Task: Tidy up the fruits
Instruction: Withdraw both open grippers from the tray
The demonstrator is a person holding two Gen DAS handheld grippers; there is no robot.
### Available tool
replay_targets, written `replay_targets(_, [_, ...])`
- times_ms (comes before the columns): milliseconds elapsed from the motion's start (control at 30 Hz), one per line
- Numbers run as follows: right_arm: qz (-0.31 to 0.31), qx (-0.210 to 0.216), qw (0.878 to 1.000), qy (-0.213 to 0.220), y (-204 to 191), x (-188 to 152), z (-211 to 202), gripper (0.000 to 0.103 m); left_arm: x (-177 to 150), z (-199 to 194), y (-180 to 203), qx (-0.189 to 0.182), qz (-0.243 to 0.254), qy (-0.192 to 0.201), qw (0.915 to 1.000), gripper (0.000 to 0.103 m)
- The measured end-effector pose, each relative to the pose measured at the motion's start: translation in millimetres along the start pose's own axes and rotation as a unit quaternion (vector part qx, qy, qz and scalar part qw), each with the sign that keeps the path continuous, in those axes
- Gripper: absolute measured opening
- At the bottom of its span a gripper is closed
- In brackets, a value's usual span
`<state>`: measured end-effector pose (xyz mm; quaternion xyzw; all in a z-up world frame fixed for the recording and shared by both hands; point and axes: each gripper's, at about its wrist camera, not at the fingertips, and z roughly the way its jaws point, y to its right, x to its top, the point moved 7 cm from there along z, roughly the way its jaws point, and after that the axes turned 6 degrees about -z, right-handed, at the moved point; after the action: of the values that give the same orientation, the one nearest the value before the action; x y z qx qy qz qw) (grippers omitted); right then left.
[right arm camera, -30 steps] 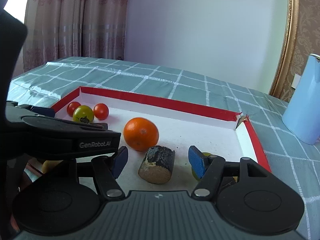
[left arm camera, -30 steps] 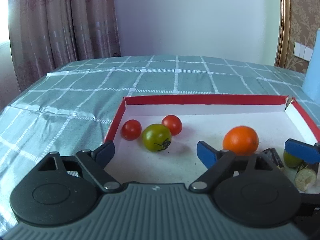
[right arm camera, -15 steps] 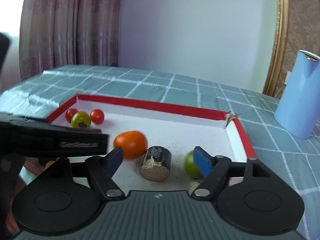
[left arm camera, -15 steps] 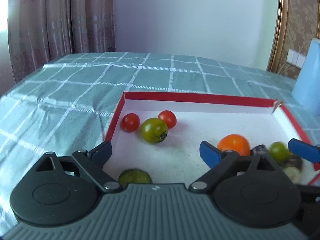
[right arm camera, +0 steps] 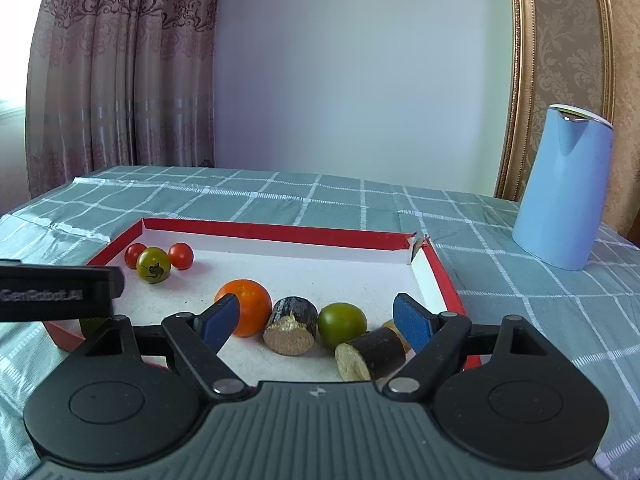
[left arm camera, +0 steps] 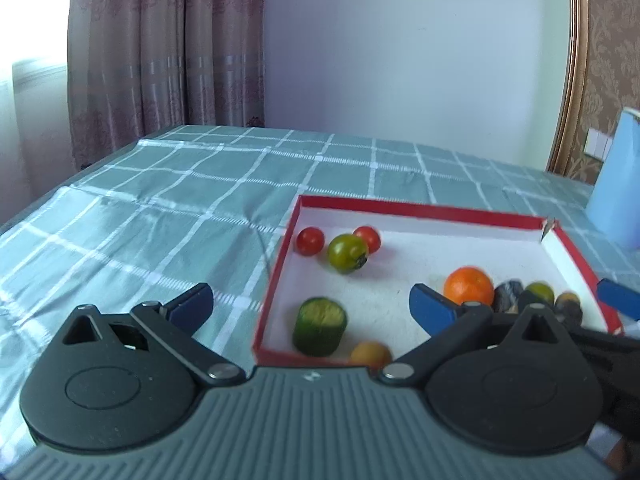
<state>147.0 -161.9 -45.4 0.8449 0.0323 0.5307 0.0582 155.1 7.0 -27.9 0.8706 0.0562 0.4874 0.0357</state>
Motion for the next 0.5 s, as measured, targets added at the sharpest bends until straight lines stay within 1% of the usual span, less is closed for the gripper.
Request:
replay_targets(133, [0.033, 0.002, 0.999, 0.008, 12.3, -4.0, -11.3, 0.084, -9.1, -10.7, -2.0, 0.011, 0.022, 0.003, 0.9997, 0.103])
replay_targets(267, [0.044, -0.007, 0.999, 0.017, 18.7, -6.8, -18.8, 0.084, -20.6, -21.0, 2.4, 0.001, 0.031, -0.006, 0.9995, 0.103])
replay_targets(433, [0.054, -0.010, 0.998, 0.021, 21.1, -12.5, -30.1, 0.084, -31.1, -38.7, 12.8, -0.003, 0.051, 0.000, 0.9987, 0.103])
replay_targets(500, [0.058, -0.012, 0.998, 0.023, 23.6, -16.2, -37.5, 0.084, -35.3, -45.9, 16.8, -0.010, 0.060, 0.001, 0.9982, 0.103])
